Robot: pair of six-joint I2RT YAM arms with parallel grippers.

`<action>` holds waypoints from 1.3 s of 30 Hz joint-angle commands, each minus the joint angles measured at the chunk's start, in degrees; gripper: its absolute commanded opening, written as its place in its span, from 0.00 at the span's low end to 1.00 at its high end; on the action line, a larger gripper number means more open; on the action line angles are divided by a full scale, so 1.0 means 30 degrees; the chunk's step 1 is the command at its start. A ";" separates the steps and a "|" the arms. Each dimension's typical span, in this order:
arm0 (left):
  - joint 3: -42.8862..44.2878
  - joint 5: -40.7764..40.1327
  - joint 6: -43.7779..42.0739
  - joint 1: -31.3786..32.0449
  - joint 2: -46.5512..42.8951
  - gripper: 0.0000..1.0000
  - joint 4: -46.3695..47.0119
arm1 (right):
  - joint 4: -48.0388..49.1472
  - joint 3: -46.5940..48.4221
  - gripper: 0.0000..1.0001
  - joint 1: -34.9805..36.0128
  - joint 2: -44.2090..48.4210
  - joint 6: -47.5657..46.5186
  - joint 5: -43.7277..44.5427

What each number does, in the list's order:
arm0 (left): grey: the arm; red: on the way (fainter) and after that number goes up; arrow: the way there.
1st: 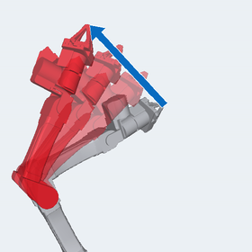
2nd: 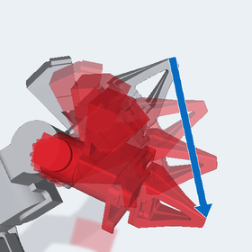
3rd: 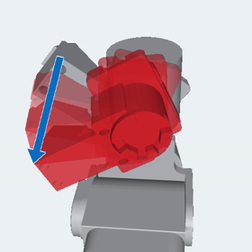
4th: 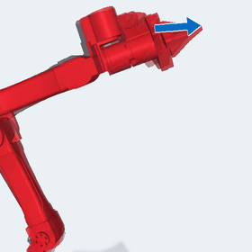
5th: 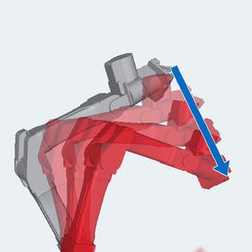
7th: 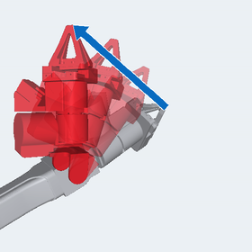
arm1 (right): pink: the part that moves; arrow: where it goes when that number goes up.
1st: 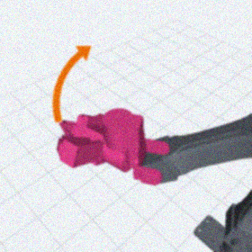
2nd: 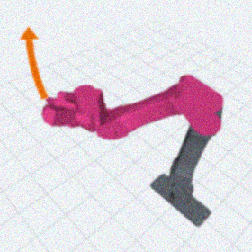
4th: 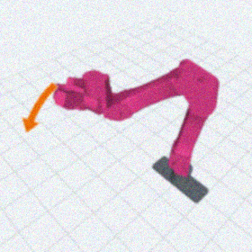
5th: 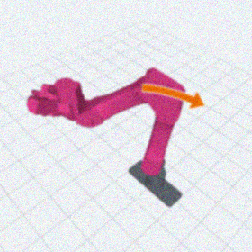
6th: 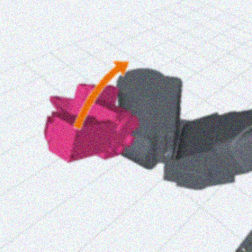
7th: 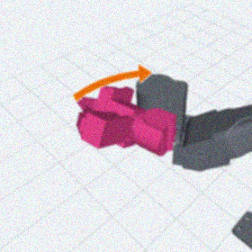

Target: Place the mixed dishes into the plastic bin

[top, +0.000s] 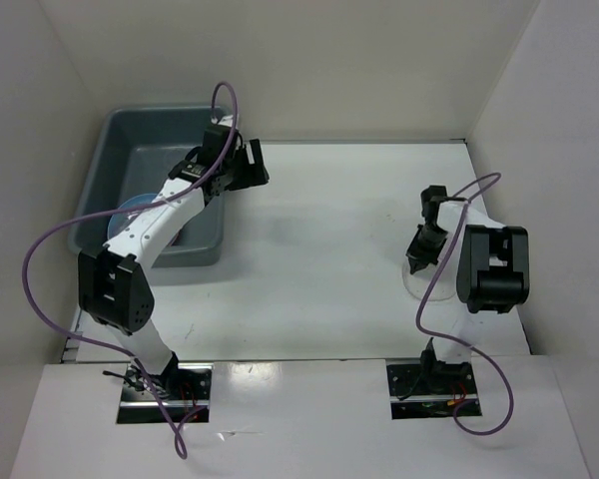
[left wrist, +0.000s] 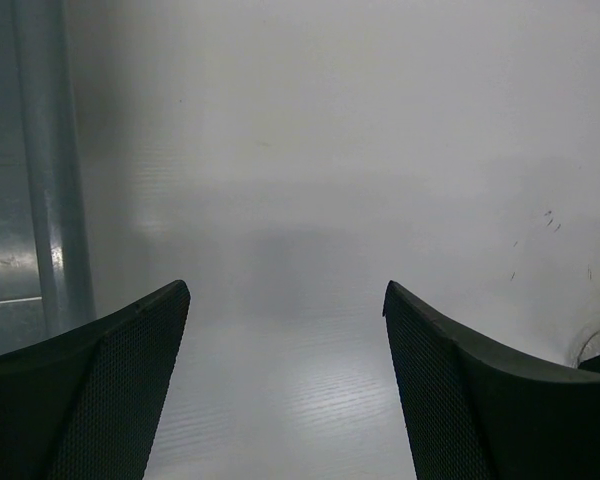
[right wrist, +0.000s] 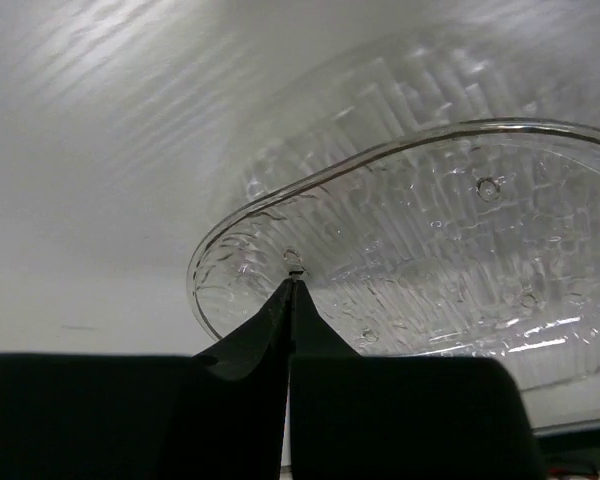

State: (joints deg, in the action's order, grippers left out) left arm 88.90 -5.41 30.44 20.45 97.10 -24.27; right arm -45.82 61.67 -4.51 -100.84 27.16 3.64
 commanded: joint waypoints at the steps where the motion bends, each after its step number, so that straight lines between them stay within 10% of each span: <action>1: -0.0308 0.0834 0.0722 0.0010 0.0094 0.86 0.1204 | 0.1180 0.1119 0.00 0.0974 -0.0750 0.0086 -0.2411; 23: -0.3238 0.6315 0.5234 0.2471 0.3901 0.86 0.6711 | 0.2507 1.6794 0.03 0.4288 -0.9776 0.0384 -1.3755; 39: 0.0629 0.3268 0.5851 0.4317 0.8412 0.66 0.6538 | 0.2530 1.0358 0.09 0.0775 -0.0230 -0.0410 -1.0266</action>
State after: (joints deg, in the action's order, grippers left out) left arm 88.75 6.13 46.96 33.80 120.73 -5.91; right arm -38.57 95.68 0.30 -108.03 27.09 -27.59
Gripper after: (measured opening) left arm 0.665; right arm 0.088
